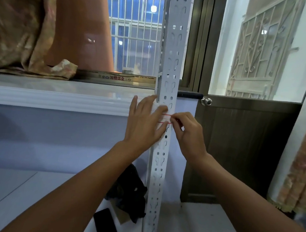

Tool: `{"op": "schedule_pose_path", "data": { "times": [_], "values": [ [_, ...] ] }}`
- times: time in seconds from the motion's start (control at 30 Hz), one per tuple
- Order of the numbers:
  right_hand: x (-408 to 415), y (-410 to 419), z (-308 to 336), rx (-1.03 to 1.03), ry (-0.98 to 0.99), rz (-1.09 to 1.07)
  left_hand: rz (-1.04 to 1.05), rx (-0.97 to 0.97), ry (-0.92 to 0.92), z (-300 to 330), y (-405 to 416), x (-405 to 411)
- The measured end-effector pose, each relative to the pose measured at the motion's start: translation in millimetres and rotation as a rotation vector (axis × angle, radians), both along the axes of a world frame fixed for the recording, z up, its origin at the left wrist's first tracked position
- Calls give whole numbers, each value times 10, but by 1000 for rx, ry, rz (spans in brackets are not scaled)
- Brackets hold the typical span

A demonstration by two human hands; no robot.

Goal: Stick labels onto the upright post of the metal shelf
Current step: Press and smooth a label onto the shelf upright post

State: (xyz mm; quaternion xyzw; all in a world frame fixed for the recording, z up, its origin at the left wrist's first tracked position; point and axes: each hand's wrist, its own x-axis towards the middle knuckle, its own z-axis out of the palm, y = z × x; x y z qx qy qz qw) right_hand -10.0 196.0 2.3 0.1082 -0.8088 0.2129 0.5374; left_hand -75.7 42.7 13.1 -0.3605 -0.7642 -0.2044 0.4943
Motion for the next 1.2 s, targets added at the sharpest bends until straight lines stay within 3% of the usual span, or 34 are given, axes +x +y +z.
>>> {"op": "schedule_pose_path", "data": {
  "times": [0.17, 0.43, 0.7, 1.0, 1.2],
  "values": [
    [-12, 19, 21, -5, -44, 37, -49, 234, -171, 101, 149, 19],
    [-59, -15, -111, -90, 13, 31, -115, 265, -202, 70, 101, -79],
    [-42, 48, -46, 98, 67, -33, -92, 267, -142, -9, 170, -117],
    [-100, 18, 99, 410, 16, -365, -97, 268, -82, -37, 185, -119],
    [-214, 84, 93, 458, 71, -335, -100, 304, -92, -9, 191, -93]
  ]
}}
